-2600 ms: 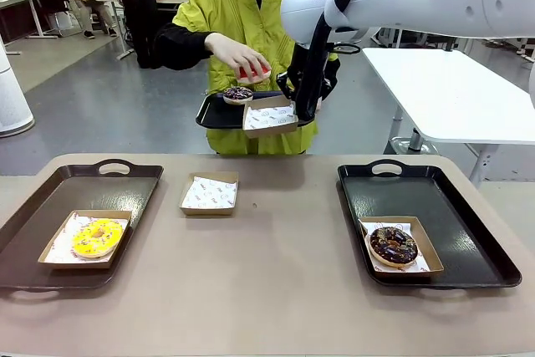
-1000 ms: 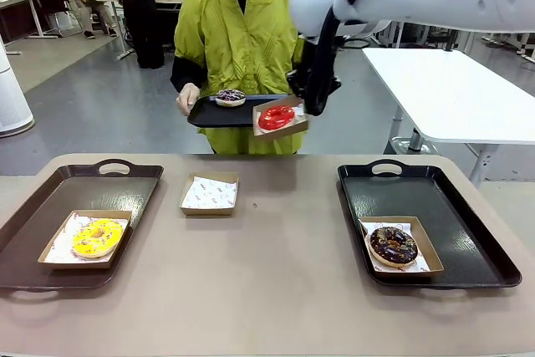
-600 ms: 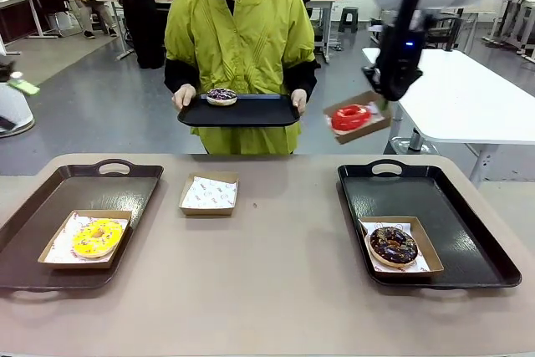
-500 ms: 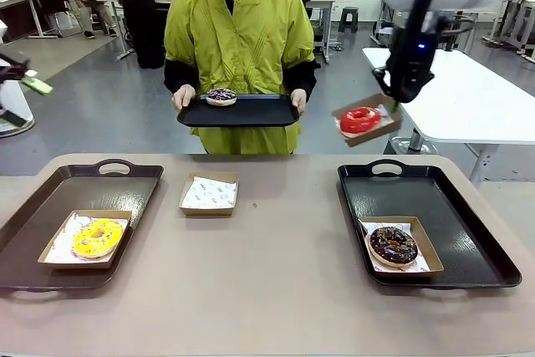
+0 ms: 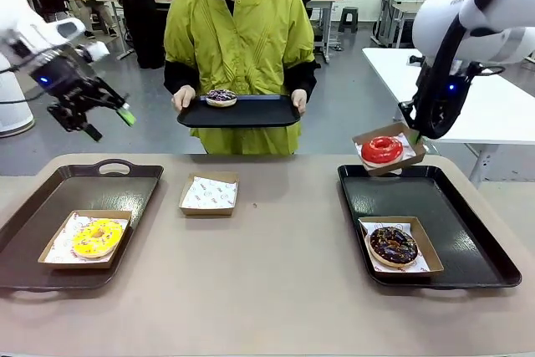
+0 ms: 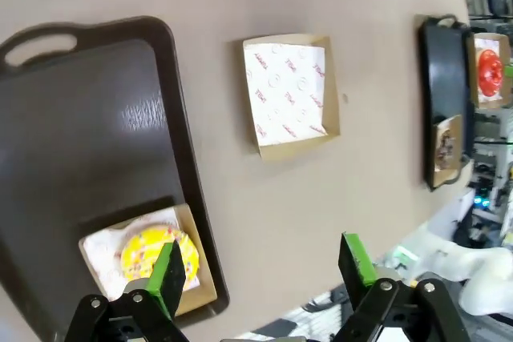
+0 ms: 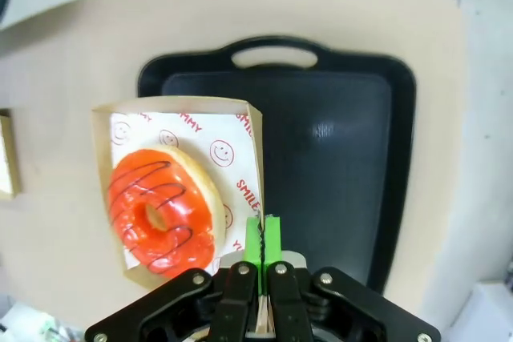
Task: Individually package the donuts and arrange them on the tray.
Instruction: Place the picked Paper togo box on the Handle tray while simultaneously picking up another Paper togo box from the table with the other hand.
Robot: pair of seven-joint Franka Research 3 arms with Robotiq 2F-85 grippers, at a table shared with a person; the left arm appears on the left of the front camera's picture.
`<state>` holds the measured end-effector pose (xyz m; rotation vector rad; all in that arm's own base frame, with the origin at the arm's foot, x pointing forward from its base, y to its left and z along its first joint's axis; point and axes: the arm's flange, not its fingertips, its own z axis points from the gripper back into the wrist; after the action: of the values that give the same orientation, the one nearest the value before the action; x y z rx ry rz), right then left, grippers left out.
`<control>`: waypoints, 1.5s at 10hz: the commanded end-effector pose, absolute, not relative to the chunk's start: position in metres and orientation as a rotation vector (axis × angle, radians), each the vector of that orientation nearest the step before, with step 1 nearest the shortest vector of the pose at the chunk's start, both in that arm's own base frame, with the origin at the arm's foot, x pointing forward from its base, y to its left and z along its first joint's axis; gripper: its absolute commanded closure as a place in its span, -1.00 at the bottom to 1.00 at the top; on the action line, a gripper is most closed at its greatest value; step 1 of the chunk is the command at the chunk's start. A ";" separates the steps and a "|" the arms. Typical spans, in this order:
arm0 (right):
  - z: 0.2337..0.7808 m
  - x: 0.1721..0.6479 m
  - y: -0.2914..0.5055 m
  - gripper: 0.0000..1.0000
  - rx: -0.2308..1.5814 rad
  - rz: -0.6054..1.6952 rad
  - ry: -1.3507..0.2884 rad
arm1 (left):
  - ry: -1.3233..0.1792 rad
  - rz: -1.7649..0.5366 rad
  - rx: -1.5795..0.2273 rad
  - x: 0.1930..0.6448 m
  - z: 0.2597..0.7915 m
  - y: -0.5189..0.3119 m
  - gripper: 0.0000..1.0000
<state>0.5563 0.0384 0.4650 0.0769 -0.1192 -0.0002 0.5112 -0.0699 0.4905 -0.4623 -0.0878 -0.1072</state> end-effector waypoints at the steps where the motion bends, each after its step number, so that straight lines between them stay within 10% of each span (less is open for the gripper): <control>1: 0.453 0.551 0.031 0.98 0.097 -0.006 -0.116 | -0.116 -0.118 -0.327 0.523 0.473 -0.098 -1.00; 15: 0.465 0.556 0.038 0.98 0.077 0.000 -0.119 | -0.226 -0.340 -0.059 0.515 0.367 -0.205 -1.00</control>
<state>0.5554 0.0380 0.4629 0.0764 -0.1190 -0.0011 0.5146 -0.2077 0.3648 -0.0721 -0.2276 -0.3331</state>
